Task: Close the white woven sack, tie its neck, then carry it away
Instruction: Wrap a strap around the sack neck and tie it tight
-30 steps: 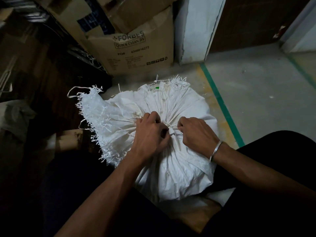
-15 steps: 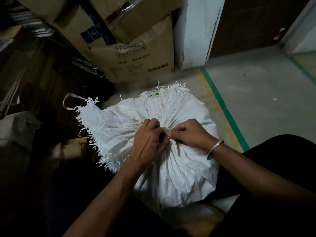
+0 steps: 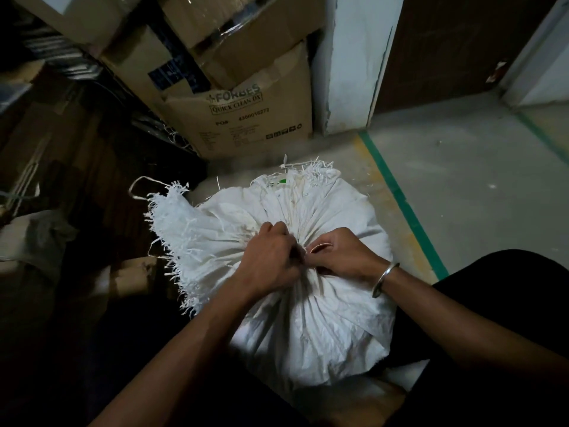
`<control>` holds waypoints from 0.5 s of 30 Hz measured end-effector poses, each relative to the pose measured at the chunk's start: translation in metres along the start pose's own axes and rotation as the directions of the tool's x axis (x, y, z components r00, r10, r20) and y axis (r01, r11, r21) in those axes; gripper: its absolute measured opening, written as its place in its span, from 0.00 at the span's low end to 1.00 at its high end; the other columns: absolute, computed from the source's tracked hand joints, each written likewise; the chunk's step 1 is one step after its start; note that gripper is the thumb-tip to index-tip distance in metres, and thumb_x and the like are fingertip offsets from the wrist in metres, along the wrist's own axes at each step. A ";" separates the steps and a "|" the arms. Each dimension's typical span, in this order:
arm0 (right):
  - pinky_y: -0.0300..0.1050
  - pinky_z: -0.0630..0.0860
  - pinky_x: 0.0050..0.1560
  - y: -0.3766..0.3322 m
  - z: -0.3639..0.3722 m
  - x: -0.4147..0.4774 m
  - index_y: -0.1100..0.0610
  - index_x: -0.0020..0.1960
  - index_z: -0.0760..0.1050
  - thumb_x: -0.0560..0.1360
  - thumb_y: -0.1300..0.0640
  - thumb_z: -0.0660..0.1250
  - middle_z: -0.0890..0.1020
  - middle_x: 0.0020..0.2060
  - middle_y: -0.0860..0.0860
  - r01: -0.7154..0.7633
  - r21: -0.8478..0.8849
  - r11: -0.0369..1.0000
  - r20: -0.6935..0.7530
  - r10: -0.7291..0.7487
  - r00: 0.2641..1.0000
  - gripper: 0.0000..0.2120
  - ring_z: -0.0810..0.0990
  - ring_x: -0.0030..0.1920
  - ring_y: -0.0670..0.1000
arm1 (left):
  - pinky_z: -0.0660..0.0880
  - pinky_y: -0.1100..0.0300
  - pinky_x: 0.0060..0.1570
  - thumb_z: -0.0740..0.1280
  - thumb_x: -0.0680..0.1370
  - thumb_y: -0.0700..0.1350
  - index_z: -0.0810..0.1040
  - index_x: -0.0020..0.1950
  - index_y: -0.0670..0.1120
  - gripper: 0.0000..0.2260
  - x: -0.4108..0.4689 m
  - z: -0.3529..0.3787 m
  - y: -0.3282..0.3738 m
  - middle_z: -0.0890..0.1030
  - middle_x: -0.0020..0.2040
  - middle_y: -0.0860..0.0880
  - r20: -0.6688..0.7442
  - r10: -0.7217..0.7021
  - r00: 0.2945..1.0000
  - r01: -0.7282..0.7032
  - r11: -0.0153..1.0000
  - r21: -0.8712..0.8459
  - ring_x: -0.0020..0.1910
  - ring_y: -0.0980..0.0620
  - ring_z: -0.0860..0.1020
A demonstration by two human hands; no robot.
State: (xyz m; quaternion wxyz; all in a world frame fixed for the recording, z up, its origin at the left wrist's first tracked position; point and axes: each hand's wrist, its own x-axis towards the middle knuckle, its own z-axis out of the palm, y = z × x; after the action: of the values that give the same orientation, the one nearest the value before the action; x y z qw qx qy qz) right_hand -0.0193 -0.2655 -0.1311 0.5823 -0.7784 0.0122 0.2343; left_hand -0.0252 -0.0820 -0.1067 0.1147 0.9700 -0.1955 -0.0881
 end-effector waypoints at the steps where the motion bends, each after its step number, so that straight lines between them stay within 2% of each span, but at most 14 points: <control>1: 0.49 0.76 0.40 0.000 -0.001 0.001 0.66 0.44 0.83 0.69 0.64 0.78 0.83 0.37 0.67 0.002 -0.012 1.000 0.017 -0.002 1.000 0.07 0.78 0.36 0.52 | 0.73 0.53 0.42 0.64 0.66 0.55 0.83 0.49 0.49 0.17 0.004 -0.005 0.001 0.72 0.46 0.50 0.023 0.024 0.999 -0.024 0.999 0.029 0.51 0.44 0.73; 4: 0.49 0.76 0.39 0.000 -0.004 0.002 0.67 0.46 0.83 0.69 0.63 0.79 0.82 0.35 0.61 0.000 -0.013 1.000 0.030 0.001 1.000 0.09 0.77 0.35 0.52 | 0.65 0.57 0.37 0.66 0.66 0.55 0.80 0.48 0.45 0.18 0.013 -0.018 0.005 0.76 0.49 0.46 0.026 0.097 0.995 -0.100 0.983 0.154 0.51 0.44 0.74; 7: 0.50 0.77 0.41 0.002 -0.003 0.004 0.64 0.44 0.84 0.69 0.64 0.78 0.82 0.34 0.58 -0.048 0.006 0.999 -0.001 0.048 0.999 0.06 0.78 0.36 0.52 | 0.63 0.57 0.34 0.68 0.69 0.53 0.80 0.48 0.45 0.14 0.018 -0.014 0.003 0.76 0.49 0.48 -0.031 0.145 0.989 -0.133 0.962 0.237 0.51 0.45 0.74; 10: 0.51 0.76 0.42 0.003 -0.002 0.005 0.66 0.42 0.83 0.67 0.63 0.78 0.80 0.33 0.57 -0.090 0.026 0.996 0.015 0.090 0.996 0.08 0.77 0.36 0.53 | 0.64 0.57 0.30 0.67 0.68 0.55 0.80 0.44 0.48 0.13 0.016 -0.007 -0.005 0.76 0.47 0.51 -0.068 0.191 0.979 -0.171 0.959 0.224 0.47 0.45 0.75; 15: 0.51 0.81 0.43 -0.004 0.000 0.000 0.63 0.46 0.83 0.64 0.67 0.80 0.84 0.35 0.58 -0.123 0.094 0.988 -0.019 0.125 0.992 0.12 0.81 0.36 0.53 | 0.64 0.57 0.31 0.57 0.66 0.56 0.78 0.42 0.49 0.16 0.004 -0.004 -0.009 0.74 0.44 0.53 -0.116 0.148 0.982 -0.134 0.984 0.118 0.46 0.47 0.72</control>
State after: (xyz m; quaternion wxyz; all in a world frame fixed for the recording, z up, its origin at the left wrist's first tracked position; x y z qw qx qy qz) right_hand -0.0186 -0.2638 -0.1271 0.6019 -0.7510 0.0787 0.2597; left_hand -0.0179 -0.0746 -0.1056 0.0792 0.9621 -0.2608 -0.0085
